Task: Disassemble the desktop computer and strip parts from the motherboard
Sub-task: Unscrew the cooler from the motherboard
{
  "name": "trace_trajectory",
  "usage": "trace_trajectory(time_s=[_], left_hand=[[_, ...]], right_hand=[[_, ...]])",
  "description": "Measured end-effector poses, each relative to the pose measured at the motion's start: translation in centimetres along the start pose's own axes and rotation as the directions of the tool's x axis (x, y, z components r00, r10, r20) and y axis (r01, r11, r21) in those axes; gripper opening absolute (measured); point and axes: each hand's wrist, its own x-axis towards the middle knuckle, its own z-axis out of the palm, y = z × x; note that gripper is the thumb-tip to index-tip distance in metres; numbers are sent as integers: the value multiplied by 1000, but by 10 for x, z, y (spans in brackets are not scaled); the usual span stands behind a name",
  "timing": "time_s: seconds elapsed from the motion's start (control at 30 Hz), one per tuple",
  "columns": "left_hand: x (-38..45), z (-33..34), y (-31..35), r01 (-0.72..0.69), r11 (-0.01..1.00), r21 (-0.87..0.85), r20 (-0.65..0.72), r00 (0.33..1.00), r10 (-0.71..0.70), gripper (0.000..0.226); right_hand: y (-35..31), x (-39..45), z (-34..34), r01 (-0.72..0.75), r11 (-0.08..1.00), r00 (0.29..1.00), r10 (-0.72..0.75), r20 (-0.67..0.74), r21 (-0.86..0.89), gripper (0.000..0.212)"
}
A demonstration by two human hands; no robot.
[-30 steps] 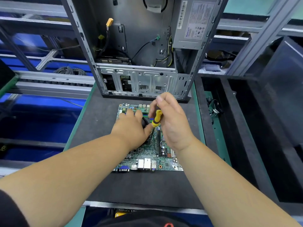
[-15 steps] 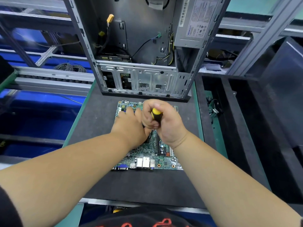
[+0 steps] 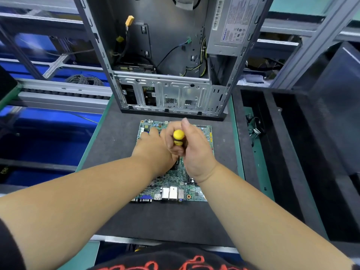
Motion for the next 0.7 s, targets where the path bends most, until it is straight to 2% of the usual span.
trace_trajectory(time_s=[0.1, 0.23, 0.33, 0.47, 0.57, 0.63, 0.7], left_hand=[[4, 7, -2, -29, 989, 148, 2, 1000, 29, 55], [9, 15, -6, -4, 987, 162, 18, 1000, 1, 61], [11, 15, -8, -13, 989, 149, 29, 1000, 9, 61], [10, 14, -7, -3, 989, 148, 39, 999, -3, 61], [9, 13, -6, 3, 994, 110, 15, 1000, -5, 60], [7, 13, -6, 4, 997, 77, -3, 1000, -3, 58], [7, 14, -6, -2, 997, 81, -11, 1000, 3, 58]], right_hand=[[-5, 5, -4, -44, 999, 999, 44, -27, -11, 24], [-9, 0, -9, -114, 993, 987, 109, -115, -39, 23], [-9, -4, -10, -99, 994, 982, 89, -168, -51, 16], [3, -11, -1, -6, 999, 972, -3, -234, -40, 27], [5, -5, -3, 50, 997, 958, -31, -285, 59, 42], [1, 4, -12, 39, 990, 969, -4, -246, 139, 47], [-3, 10, -20, -9, 987, 991, 31, -133, 163, 48]])
